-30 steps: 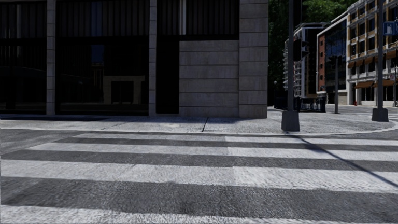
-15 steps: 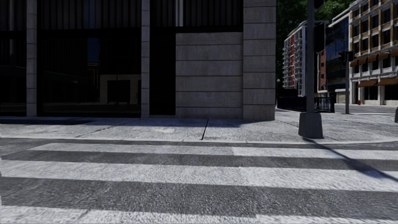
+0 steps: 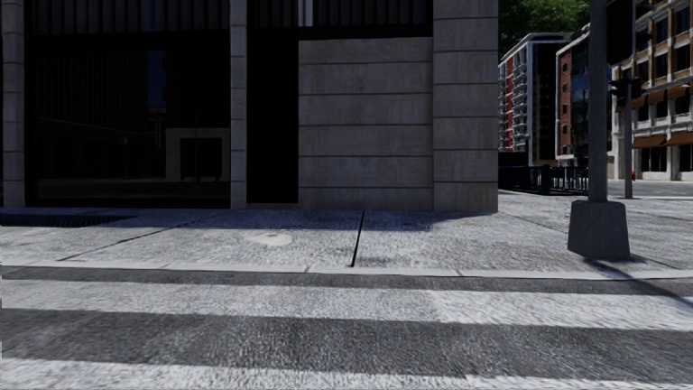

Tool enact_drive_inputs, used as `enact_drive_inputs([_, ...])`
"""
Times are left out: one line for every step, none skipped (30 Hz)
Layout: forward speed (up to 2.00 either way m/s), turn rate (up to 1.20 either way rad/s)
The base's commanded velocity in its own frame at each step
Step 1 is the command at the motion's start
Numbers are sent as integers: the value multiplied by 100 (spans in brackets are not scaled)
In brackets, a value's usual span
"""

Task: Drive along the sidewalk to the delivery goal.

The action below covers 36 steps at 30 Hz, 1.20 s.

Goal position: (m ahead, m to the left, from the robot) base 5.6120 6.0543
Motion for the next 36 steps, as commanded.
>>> enact_drive_inputs([200,0])
enact_drive_inputs([200,0])
enact_drive_inputs([200,0])
enact_drive_inputs([200,0])
enact_drive_inputs([200,0])
enact_drive_inputs([200,0])
enact_drive_inputs([200,0])
enact_drive_inputs([200,0])
enact_drive_inputs([200,0])
enact_drive_inputs([200,0])
enact_drive_inputs([200,0])
enact_drive_inputs([200,0])
enact_drive_inputs([200,0])
enact_drive_inputs([200,0])
enact_drive_inputs([200,0])
enact_drive_inputs([200,0])
enact_drive_inputs([200,0])
enact_drive_inputs([200,0])
enact_drive_inputs([200,0])
enact_drive_inputs([199,6])
enact_drive_inputs([199,6])
enact_drive_inputs([186,12])
enact_drive_inputs([168,17])
enact_drive_inputs([151,23])
enact_drive_inputs([139,27])
enact_drive_inputs([139,27])
enact_drive_inputs([137,27])
enact_drive_inputs([136,27])
enact_drive_inputs([136,32])
enact_drive_inputs([136,32])
enact_drive_inputs([136,36])
enact_drive_inputs([136,37])
enact_drive_inputs([136,38])
enact_drive_inputs([136,38])
enact_drive_inputs([136,38])
enact_drive_inputs([136,40])
